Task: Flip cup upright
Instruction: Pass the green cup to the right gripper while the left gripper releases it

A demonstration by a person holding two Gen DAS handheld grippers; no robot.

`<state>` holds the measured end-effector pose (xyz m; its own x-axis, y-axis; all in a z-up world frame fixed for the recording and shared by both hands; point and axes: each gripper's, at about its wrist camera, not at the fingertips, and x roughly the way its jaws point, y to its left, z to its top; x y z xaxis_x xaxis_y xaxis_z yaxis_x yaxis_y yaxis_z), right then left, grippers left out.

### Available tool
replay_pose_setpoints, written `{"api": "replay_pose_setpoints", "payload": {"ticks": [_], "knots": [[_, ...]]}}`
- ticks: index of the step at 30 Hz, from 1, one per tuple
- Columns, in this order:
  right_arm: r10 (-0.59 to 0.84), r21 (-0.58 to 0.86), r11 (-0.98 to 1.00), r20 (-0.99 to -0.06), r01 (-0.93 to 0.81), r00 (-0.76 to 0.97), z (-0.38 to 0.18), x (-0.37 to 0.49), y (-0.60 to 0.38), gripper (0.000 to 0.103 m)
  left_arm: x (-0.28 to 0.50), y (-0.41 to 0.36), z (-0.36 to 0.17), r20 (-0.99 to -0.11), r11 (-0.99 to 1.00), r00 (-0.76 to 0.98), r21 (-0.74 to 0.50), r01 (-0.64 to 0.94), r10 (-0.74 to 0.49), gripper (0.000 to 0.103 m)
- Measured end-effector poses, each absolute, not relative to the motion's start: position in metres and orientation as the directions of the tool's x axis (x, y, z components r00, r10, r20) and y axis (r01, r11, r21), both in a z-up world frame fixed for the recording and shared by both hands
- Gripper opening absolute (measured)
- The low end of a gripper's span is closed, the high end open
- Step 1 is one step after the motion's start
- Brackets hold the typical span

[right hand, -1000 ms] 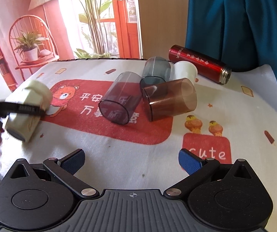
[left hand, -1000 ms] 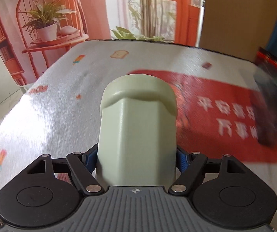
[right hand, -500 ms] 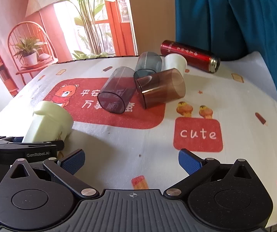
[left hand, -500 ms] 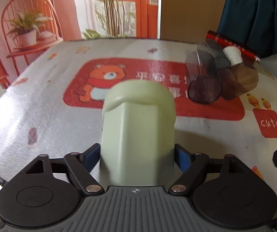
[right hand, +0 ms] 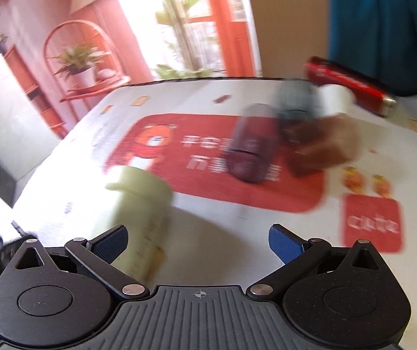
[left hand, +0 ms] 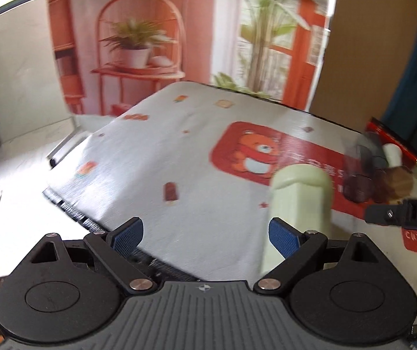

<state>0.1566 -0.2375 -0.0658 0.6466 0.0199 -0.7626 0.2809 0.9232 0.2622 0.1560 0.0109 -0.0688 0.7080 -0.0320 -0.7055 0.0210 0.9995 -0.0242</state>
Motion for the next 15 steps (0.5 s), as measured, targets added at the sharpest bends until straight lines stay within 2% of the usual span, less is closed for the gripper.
{"api": "replay_pose_setpoints", "payload": {"ticks": [11, 15], "knots": [[0.135, 0.347, 0.872, -0.848, 0.344, 0.513, -0.11, 0.256, -0.197, 0.101, 0.148, 0.038, -0.082, -0.727, 0.998, 0.686, -0.055, -0.029, -0.02, 0.094], [0.14, 0.342, 0.858, -0.874, 0.383, 0.466, -0.128, 0.266, -0.194, 0.09, 0.145, 0.043, -0.088, -0.731, 0.997, 0.681, -0.076, -0.024, -0.04, 0.094]]}}
